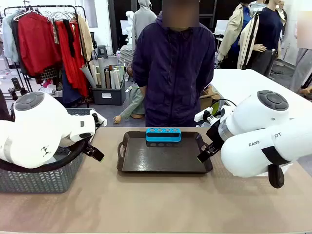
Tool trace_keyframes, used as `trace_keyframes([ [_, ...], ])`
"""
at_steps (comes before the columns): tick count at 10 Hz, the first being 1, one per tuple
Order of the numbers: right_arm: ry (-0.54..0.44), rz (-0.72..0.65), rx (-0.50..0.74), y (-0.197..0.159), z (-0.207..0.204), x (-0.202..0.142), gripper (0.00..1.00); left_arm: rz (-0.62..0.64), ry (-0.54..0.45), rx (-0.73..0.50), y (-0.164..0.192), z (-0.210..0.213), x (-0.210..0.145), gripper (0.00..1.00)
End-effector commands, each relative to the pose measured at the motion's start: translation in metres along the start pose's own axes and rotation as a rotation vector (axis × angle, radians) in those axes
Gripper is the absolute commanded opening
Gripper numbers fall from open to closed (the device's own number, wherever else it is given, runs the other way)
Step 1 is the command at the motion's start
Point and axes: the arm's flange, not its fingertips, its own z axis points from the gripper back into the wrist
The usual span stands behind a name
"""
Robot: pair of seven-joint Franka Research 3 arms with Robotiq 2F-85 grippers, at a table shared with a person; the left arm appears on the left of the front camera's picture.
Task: Prepare the laboratory tools.
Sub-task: Pick up one Large Measuring Cup and place it on the Handle tray.
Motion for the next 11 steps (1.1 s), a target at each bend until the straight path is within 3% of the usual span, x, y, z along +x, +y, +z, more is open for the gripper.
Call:
trace_keyframes([
  [1, 0.000, 0.000, 0.000, 0.0000, 0.0000, 0.0000, 1.00, 0.000, 0.000, 0.000, 0.0000, 0.0001, 0.0000, 1.00],
  [11, 0.000, 0.000, 0.000, 0.0000, 0.0000, 0.0000, 1.00, 0.000, 0.000, 0.000, 0.0000, 0.0001, 0.0000, 1.00],
])
